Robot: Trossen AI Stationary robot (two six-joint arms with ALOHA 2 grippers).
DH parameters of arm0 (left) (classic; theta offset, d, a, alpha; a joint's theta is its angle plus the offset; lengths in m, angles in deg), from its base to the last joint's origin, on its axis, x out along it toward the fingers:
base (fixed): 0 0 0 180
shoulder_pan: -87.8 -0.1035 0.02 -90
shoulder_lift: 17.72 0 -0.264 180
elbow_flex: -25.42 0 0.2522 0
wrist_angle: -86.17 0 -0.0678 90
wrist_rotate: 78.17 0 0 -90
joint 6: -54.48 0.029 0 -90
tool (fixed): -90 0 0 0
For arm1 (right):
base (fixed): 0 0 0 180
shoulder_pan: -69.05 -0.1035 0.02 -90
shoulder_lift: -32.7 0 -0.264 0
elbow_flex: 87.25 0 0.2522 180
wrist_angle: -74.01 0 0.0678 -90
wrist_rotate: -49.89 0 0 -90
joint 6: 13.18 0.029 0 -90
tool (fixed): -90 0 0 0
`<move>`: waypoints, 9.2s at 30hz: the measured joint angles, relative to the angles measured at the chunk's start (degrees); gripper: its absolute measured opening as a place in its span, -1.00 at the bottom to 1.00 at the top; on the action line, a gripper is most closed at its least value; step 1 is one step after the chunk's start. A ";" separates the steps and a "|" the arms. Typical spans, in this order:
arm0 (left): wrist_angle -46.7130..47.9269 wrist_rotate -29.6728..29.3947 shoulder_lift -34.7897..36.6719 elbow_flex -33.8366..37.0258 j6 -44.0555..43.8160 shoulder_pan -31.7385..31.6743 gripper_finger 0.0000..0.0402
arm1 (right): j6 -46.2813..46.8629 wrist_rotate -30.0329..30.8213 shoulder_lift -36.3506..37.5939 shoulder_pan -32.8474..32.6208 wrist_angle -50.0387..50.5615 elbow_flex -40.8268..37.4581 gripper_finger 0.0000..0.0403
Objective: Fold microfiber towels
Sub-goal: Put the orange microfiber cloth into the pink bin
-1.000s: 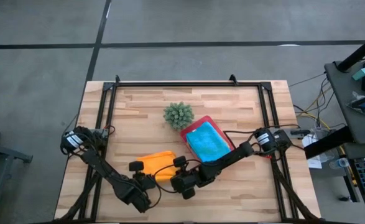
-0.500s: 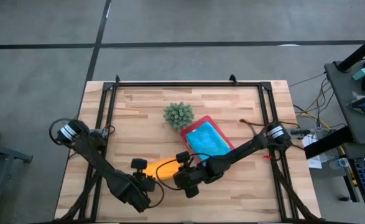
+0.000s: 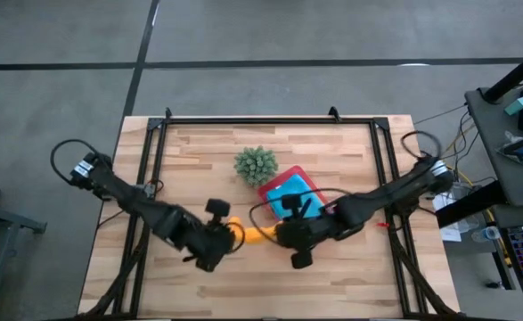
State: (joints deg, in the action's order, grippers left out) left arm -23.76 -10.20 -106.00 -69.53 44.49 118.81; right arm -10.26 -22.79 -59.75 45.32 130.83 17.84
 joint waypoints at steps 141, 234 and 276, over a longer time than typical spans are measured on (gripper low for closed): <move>-53.49 -6.87 -21.02 7.35 20.15 -8.52 -0.05 | 11.46 7.46 14.93 -9.36 -17.35 -39.56 -0.04; -63.36 -10.30 -21.62 6.71 23.16 -15.18 -1.00 | -0.28 26.12 11.02 -4.11 -3.74 -39.24 -0.95; -50.68 5.44 -16.20 6.67 19.62 -13.95 -0.33 | 15.29 -8.61 11.83 -1.90 18.35 -26.56 -0.17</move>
State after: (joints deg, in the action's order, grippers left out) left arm -74.44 -4.76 -122.20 -62.86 64.11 104.86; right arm 5.03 -31.40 -47.92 43.42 149.18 -8.72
